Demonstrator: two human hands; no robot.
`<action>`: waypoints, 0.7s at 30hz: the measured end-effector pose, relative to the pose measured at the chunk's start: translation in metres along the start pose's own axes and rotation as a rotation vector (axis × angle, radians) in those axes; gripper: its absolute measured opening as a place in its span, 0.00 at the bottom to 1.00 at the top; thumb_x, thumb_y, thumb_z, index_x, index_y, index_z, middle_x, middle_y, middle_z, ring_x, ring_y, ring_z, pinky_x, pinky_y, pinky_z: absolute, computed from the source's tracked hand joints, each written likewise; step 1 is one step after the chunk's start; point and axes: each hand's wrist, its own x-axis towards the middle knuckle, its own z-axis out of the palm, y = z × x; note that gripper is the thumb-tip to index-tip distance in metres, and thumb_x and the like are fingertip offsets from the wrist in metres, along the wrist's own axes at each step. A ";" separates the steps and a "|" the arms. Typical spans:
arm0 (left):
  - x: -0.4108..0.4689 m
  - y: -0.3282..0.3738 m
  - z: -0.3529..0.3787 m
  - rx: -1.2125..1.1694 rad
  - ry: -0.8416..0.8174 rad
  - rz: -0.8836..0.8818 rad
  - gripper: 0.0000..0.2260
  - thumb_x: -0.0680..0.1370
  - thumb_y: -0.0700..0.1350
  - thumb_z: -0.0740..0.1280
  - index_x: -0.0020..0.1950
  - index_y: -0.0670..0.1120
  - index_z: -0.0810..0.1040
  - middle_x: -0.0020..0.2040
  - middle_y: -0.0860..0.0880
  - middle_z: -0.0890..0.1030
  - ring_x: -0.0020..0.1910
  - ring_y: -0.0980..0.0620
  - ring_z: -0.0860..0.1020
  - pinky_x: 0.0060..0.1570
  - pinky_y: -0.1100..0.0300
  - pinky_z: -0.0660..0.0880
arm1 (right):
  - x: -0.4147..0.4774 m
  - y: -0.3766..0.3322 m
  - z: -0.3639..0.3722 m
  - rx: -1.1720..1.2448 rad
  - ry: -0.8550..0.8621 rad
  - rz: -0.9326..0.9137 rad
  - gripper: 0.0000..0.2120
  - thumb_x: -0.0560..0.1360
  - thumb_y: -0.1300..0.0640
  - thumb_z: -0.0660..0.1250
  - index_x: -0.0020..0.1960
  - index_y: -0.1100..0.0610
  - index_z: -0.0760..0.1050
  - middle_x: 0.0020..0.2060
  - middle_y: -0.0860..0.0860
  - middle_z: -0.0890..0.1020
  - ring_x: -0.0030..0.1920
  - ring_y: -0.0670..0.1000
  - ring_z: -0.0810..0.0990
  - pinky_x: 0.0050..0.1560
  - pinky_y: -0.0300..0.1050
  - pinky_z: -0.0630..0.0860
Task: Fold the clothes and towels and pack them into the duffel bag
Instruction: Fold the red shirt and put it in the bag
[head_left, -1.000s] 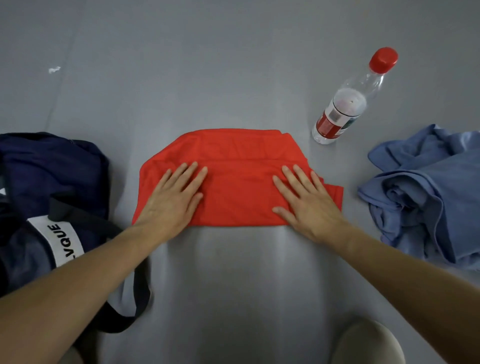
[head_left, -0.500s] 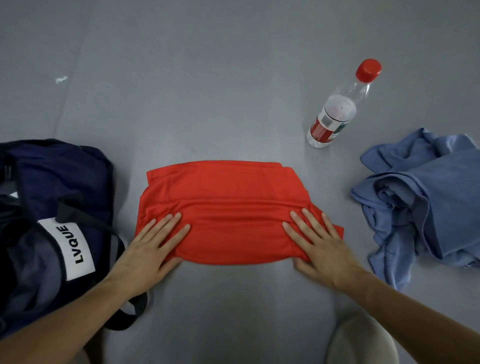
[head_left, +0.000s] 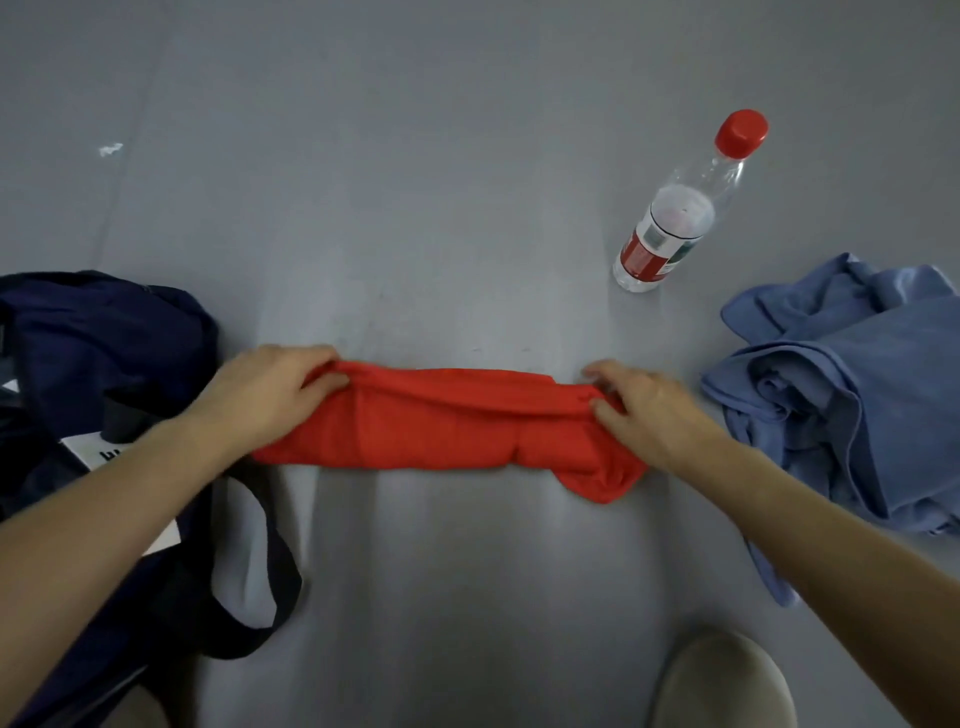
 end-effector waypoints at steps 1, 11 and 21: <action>0.008 0.003 0.003 0.061 0.120 -0.005 0.09 0.81 0.53 0.65 0.58 0.54 0.80 0.50 0.47 0.85 0.52 0.41 0.82 0.52 0.48 0.77 | 0.007 -0.002 0.001 -0.068 0.084 -0.010 0.19 0.78 0.56 0.64 0.69 0.52 0.73 0.62 0.53 0.80 0.60 0.61 0.78 0.61 0.53 0.74; -0.033 0.075 0.116 0.017 0.104 -0.172 0.32 0.82 0.66 0.44 0.83 0.53 0.41 0.83 0.46 0.42 0.81 0.45 0.41 0.78 0.42 0.39 | -0.015 -0.009 0.070 -0.411 -0.030 -0.170 0.35 0.79 0.32 0.39 0.81 0.46 0.41 0.81 0.51 0.45 0.80 0.54 0.41 0.79 0.59 0.44; 0.053 0.068 0.061 0.198 0.169 0.067 0.32 0.81 0.55 0.61 0.82 0.52 0.53 0.82 0.41 0.51 0.81 0.39 0.48 0.76 0.37 0.48 | -0.108 -0.060 0.113 -0.206 0.051 -0.416 0.25 0.78 0.40 0.58 0.70 0.50 0.76 0.71 0.54 0.74 0.63 0.56 0.79 0.59 0.52 0.79</action>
